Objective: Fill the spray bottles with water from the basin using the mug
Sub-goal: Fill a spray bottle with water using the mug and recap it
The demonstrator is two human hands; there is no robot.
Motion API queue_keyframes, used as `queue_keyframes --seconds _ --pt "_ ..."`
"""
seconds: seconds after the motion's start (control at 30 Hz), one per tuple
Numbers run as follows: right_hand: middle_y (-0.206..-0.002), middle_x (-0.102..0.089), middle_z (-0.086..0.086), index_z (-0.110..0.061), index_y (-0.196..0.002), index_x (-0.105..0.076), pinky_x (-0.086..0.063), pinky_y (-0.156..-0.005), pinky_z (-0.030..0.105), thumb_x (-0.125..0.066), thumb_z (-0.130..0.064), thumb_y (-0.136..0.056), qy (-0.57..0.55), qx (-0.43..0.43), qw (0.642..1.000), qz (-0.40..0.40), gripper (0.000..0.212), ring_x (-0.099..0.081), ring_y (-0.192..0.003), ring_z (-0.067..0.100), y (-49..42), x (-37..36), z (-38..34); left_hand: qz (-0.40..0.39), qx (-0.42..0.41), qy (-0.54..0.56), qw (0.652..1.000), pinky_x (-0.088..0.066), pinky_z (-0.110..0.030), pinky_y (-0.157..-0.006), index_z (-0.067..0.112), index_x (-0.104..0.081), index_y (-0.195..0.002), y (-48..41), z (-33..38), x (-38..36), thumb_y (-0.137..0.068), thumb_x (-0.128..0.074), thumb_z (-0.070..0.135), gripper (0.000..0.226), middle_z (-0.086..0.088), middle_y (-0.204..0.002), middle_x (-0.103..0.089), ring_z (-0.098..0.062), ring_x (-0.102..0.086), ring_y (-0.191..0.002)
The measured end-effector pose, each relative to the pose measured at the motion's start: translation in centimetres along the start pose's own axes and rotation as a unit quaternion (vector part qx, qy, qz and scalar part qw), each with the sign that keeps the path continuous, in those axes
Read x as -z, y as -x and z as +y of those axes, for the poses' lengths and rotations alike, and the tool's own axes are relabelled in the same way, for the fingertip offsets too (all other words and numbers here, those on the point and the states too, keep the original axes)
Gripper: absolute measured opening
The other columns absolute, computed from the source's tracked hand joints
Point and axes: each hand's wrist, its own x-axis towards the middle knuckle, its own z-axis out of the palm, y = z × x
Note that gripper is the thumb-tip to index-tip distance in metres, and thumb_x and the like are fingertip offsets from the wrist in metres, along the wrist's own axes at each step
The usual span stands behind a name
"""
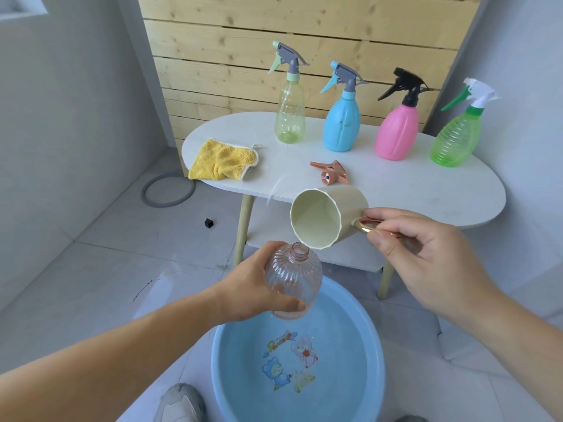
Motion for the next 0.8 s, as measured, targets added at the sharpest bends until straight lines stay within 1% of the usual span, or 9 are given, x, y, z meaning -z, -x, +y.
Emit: queue_keyframes --seconds 0.07,0.2,0.3,0.4,0.47,0.53,0.6,0.73,0.8 --pt "-0.119 -0.069 -0.015 -0.025 -0.086 -0.076 -0.046 -0.103 0.023 -0.066 -0.024 -0.09 0.005 0.009 1.0 0.0 0.011 -0.062 -0.114 -0.003 -0.03 -0.04 -0.01 -0.001 -0.001 0.002 1.0 -0.056 -0.038 -0.104 0.041 -0.049 -0.138 -0.05 -0.06 0.01 -0.049 -0.093 0.05 0.1 0.017 -0.126 -0.063 -0.007 -0.062 -0.119" --pt "-0.119 -0.069 -0.016 -0.035 -0.083 -0.072 -0.043 -0.098 0.012 -0.066 -0.022 -0.09 0.037 0.034 0.999 -0.001 0.016 -0.061 -0.113 -0.006 -0.05 -0.08 -0.26 -0.003 -0.003 0.008 1.0 -0.055 -0.037 -0.104 0.039 -0.049 -0.139 -0.05 -0.1 0.07 -0.049 -0.092 0.05 0.101 0.017 -0.126 -0.064 -0.006 -0.062 -0.12" --pt "-0.12 -0.068 -0.017 -0.039 -0.085 -0.07 -0.041 -0.099 0.011 -0.064 -0.026 -0.09 0.046 0.043 0.998 0.0 0.015 -0.061 -0.115 -0.004 -0.11 -0.08 -0.4 -0.005 -0.001 0.007 1.0 -0.055 -0.037 -0.105 0.04 -0.048 -0.139 -0.08 -0.13 0.1 -0.049 -0.093 0.051 0.101 0.018 -0.126 -0.063 -0.006 -0.062 -0.12" --pt "-0.121 -0.068 -0.016 -0.038 -0.086 -0.07 -0.041 -0.099 0.012 -0.061 -0.036 -0.091 0.051 0.05 0.997 0.005 0.011 -0.061 -0.116 -0.002 -0.15 -0.07 -0.39 -0.006 0.001 0.004 1.0 -0.054 -0.038 -0.106 0.04 -0.047 -0.14 -0.15 -0.26 0.14 -0.049 -0.093 0.051 0.102 0.018 -0.127 -0.063 -0.007 -0.062 -0.12" --pt "-0.122 -0.068 -0.017 -0.037 -0.086 -0.071 -0.042 -0.1 0.014 -0.061 -0.038 -0.093 0.056 0.053 0.997 0.008 0.013 -0.061 -0.116 -0.001 -0.15 -0.07 -0.31 -0.006 0.002 0.004 1.0 -0.054 -0.038 -0.106 0.04 -0.047 -0.14 -0.16 -0.31 0.17 -0.05 -0.094 0.051 0.102 0.017 -0.127 -0.063 -0.007 -0.062 -0.12" --pt "-0.122 -0.067 -0.016 -0.035 -0.086 -0.072 -0.042 -0.1 0.015 -0.06 -0.039 -0.091 0.057 0.054 0.997 0.009 0.013 -0.061 -0.117 0.0 -0.13 -0.07 -0.3 -0.006 0.002 0.006 1.0 -0.054 -0.037 -0.106 0.039 -0.047 -0.14 -0.15 -0.32 0.18 -0.049 -0.093 0.051 0.103 0.017 -0.127 -0.063 -0.007 -0.062 -0.12" --pt "-0.122 -0.067 -0.016 -0.034 -0.086 -0.072 -0.041 -0.1 0.013 -0.063 -0.037 -0.093 0.063 0.058 0.996 0.012 0.012 -0.06 -0.118 0.001 -0.16 -0.06 -0.28 -0.007 0.002 0.007 1.0 -0.054 -0.037 -0.106 0.038 -0.047 -0.14 -0.14 -0.31 0.18 -0.048 -0.093 0.051 0.103 0.016 -0.127 -0.062 -0.007 -0.061 -0.12" --pt "-0.123 -0.067 -0.016 -0.032 -0.085 -0.072 -0.041 -0.099 0.013 -0.062 -0.035 -0.094 0.066 0.064 0.996 0.012 0.014 -0.06 -0.119 0.002 -0.19 -0.03 -0.29 -0.008 0.003 0.011 1.0 -0.056 -0.039 -0.104 0.039 -0.047 -0.14 -0.24 -0.44 0.2 -0.048 -0.094 0.052 0.103 0.014 -0.128 -0.063 -0.011 -0.062 -0.12" --pt "-0.123 -0.066 -0.017 -0.03 -0.084 -0.073 -0.041 -0.099 0.013 -0.062 -0.033 -0.092 0.072 0.068 0.995 0.013 0.013 -0.06 -0.118 0.002 -0.16 -0.05 -0.23 -0.007 0.003 0.01 1.0 -0.056 -0.041 -0.104 0.04 -0.047 -0.14 -0.29 -0.54 0.17 -0.048 -0.094 0.052 0.104 0.014 -0.128 -0.063 -0.012 -0.062 -0.121"
